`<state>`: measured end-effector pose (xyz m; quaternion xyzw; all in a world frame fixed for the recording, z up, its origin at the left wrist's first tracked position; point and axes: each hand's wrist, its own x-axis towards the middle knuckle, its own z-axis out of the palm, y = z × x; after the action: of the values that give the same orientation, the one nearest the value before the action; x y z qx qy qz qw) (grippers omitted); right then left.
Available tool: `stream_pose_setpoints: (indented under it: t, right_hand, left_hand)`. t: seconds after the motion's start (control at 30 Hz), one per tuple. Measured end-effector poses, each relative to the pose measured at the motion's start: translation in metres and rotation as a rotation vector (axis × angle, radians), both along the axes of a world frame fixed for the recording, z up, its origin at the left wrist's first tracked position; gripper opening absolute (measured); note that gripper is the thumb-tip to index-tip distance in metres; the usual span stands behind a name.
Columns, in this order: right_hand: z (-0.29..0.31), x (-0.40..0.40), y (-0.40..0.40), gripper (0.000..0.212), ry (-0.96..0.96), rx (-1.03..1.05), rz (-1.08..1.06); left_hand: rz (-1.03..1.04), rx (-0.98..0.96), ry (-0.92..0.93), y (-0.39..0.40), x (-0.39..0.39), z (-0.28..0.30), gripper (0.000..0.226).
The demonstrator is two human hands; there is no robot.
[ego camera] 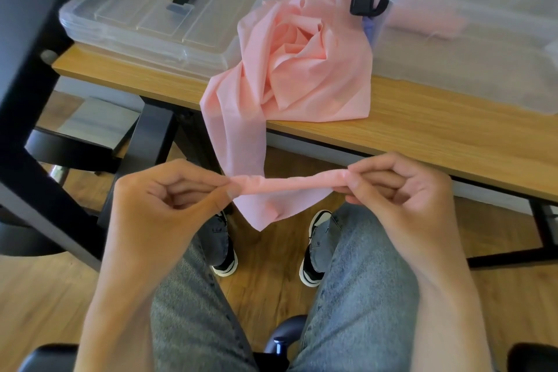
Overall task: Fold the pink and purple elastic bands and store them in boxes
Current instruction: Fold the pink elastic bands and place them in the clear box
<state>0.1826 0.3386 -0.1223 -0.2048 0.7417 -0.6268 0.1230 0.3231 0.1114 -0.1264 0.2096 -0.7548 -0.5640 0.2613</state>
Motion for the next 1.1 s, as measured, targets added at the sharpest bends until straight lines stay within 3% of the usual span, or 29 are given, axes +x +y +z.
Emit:
stream_pose_setpoints:
  t: [0.13, 0.27, 0.47, 0.7, 0.77, 0.87, 1.0, 1.1]
  right_hand:
    - [-0.002, -0.002, 0.003, 0.036, 0.037, 0.134, -0.018]
    - [-0.006, -0.004, 0.003, 0.025, 0.165, 0.230, -0.010]
    - [-0.012, -0.003, 0.000, 0.017, 0.251, 0.200, -0.065]
    - [-0.003, 0.002, -0.003, 0.005, 0.025, -0.076, -0.016]
    - [0.001, 0.002, -0.003, 0.011, -0.001, -0.127, -0.008]
    - [-0.001, 0.001, -0.002, 0.007, 0.029, -0.067, -0.001]
    - [-0.006, 0.000, 0.000, 0.031, 0.049, 0.057, -0.029]
    - [-0.012, -0.001, -0.003, 0.030, 0.147, 0.184, -0.044]
  left_hand:
    - [-0.025, -0.024, -0.036, -0.001, 0.001, 0.002, 0.039]
    - [-0.053, -0.122, -0.100, -0.005, 0.002, 0.001, 0.030]
    - [-0.069, -0.233, -0.115, -0.003, 0.003, 0.001, 0.017]
    - [-0.022, -0.051, 0.012, 0.006, -0.001, 0.001, 0.018]
    - [0.019, 0.008, 0.042, 0.005, 0.000, 0.001, 0.017]
    - [0.031, -0.013, 0.035, 0.005, 0.001, 0.002, 0.018]
    - [0.012, -0.063, -0.020, 0.004, 0.000, 0.000, 0.034]
    - [-0.003, -0.050, -0.092, 0.003, -0.002, -0.006, 0.046]
